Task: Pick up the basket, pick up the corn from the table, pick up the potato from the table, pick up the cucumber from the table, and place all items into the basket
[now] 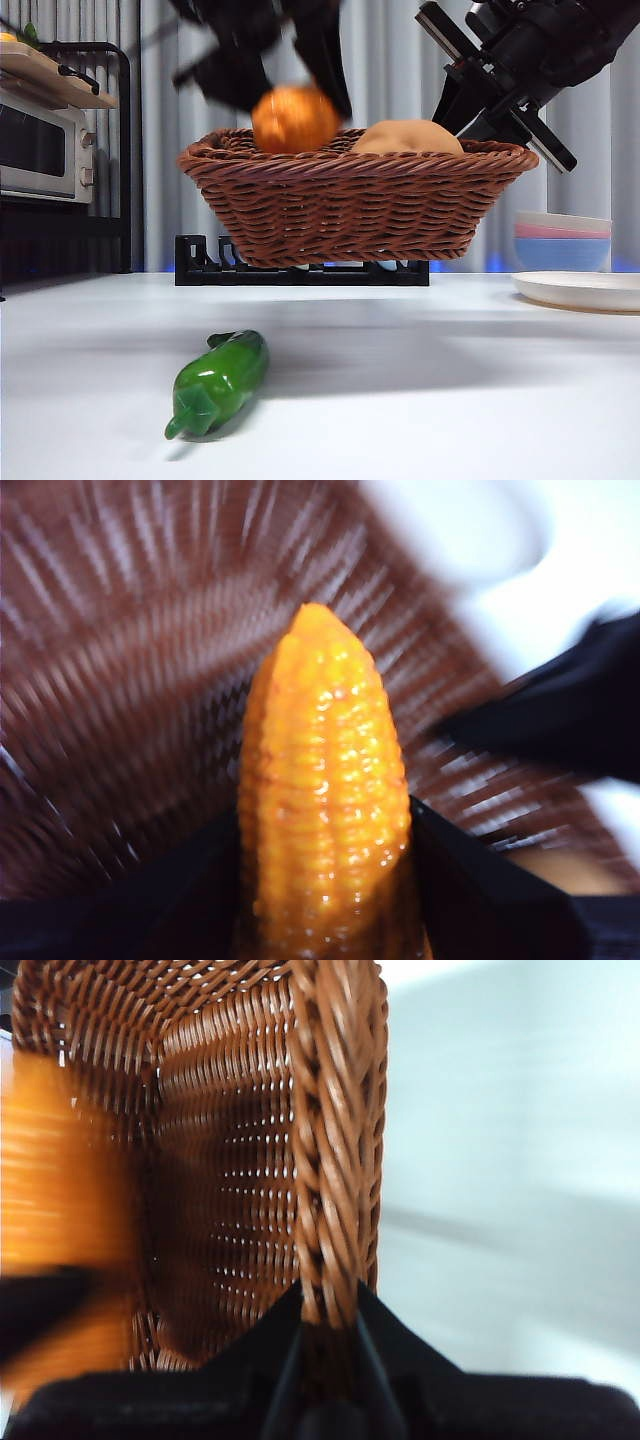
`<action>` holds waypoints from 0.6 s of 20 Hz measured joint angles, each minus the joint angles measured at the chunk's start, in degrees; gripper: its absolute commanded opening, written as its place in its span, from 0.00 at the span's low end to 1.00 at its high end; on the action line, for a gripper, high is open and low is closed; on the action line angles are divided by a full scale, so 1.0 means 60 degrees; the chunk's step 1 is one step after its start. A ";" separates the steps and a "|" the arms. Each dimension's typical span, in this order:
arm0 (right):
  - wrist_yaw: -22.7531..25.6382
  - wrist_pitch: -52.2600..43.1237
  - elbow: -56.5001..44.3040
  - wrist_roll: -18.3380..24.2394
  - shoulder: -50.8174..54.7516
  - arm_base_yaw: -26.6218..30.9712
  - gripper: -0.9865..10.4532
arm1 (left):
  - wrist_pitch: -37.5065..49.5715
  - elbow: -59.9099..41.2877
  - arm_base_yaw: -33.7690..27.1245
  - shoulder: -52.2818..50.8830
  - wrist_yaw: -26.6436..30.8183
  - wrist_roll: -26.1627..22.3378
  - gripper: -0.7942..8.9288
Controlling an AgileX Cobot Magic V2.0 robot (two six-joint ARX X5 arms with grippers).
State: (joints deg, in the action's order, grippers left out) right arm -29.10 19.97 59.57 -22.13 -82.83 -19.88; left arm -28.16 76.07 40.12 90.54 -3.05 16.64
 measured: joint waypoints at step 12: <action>0.0022 -0.0066 0.0000 -0.0025 0.0000 0.0138 0.07 | -0.2160 0.1133 0.0135 -0.0922 -0.0058 -0.0113 0.73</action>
State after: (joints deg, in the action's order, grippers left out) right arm -28.97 19.57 59.57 -22.28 -82.83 -19.05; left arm -41.12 82.87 40.93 85.01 -3.40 15.97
